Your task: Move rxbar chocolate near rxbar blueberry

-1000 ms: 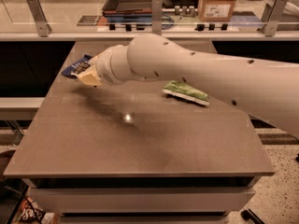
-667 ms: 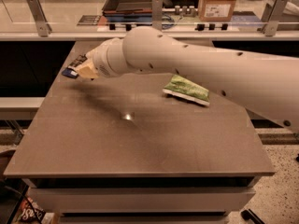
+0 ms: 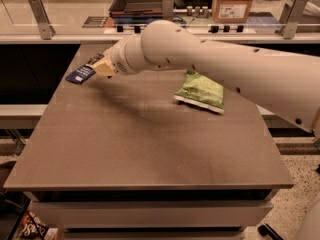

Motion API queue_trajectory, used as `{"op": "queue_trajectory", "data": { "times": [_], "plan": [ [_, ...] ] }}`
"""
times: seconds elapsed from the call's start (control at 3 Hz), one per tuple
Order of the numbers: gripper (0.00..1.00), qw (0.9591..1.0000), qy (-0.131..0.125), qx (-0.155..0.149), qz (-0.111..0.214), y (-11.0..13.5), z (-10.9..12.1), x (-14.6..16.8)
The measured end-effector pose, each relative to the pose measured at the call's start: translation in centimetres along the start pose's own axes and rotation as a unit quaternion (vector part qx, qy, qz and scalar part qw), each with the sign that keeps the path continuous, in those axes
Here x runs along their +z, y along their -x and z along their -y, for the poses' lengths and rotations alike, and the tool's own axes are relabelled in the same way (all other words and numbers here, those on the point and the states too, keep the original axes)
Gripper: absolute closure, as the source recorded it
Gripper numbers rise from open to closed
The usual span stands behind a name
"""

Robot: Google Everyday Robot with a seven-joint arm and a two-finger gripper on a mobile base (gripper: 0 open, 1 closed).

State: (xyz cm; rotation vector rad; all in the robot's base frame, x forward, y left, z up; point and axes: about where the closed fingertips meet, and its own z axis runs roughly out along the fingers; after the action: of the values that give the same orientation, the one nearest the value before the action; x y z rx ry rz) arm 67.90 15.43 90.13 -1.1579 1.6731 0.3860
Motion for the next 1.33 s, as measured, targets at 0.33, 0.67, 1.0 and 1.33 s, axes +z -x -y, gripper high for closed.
{"op": "queue_trajectory", "data": {
  "times": [0.33, 0.67, 1.0, 1.33],
  "plan": [
    [1.00, 0.9996, -0.002, 0.020, -0.020, -1.8, 1.4, 0.1],
    [1.00, 0.9987, 0.000, 0.036, -0.036, -3.8, 1.5, 0.0],
    [1.00, 0.9978, 0.009, 0.048, -0.045, -5.6, 0.5, 0.0],
    [1.00, 0.9971, 0.020, 0.058, -0.046, -6.9, -0.8, 0.4]
  ]
}}
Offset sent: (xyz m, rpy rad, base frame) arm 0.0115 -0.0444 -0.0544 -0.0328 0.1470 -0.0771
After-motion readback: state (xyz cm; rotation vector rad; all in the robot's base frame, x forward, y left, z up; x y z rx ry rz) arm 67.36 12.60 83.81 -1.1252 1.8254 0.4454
